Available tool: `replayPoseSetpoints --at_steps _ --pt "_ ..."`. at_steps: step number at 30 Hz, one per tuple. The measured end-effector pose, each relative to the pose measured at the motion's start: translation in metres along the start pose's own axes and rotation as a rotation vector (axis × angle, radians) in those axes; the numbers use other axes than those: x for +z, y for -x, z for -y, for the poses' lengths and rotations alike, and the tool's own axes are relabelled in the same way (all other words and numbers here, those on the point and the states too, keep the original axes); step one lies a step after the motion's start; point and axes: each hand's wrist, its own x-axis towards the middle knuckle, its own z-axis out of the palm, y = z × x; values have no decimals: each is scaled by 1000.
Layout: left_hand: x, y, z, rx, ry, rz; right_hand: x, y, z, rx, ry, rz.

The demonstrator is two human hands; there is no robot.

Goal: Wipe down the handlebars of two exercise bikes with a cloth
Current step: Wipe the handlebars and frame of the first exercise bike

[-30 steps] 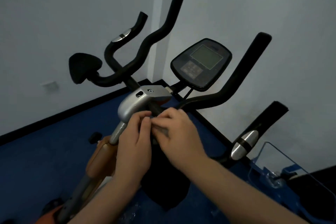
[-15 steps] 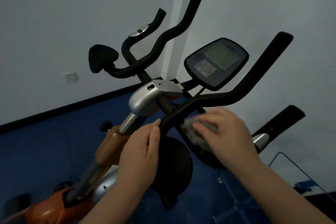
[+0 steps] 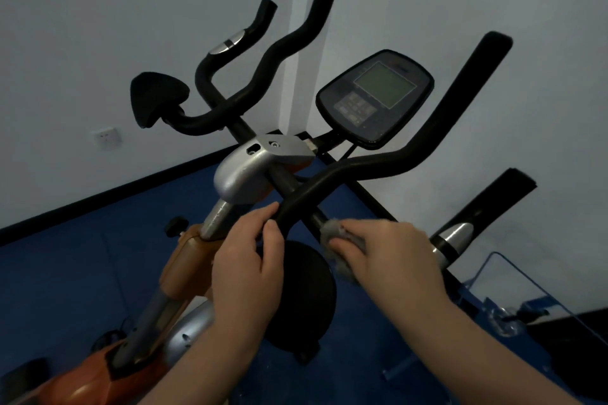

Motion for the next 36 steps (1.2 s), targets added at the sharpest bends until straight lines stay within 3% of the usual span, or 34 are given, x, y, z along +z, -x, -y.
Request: replayPoseSetpoints --at_steps 4,8,13,15,18,20,23,27,30,32,36 --pt "-1 1 -6 92 -28 22 10 -26 10 54 -134 16" --pt "1 2 -30 315 -133 72 9 8 -12 -189 88 -32" --pt "33 3 -65 383 -184 364 -19 39 -80 -608 90 -154" --pt "47 -1 -71 405 -398 470 -37 28 -109 -569 72 -321" --pt "52 -3 -71 429 -566 543 -30 23 -114 -346 -9 -496" --pt "52 -2 -69 475 -648 581 -5 37 -101 -386 -26 -490" --pt "51 -2 -65 525 -711 595 -16 40 -114 -595 46 -405" --pt "51 -2 -63 534 -706 574 -52 13 -146 -520 189 -559" --pt "50 -1 -61 547 -705 539 -17 28 -128 -385 52 -609" --pt "49 0 -61 559 -694 539 -15 31 -127 -469 53 -560" --pt "50 -1 -60 571 -679 555 -68 -3 -149 -660 359 -436"
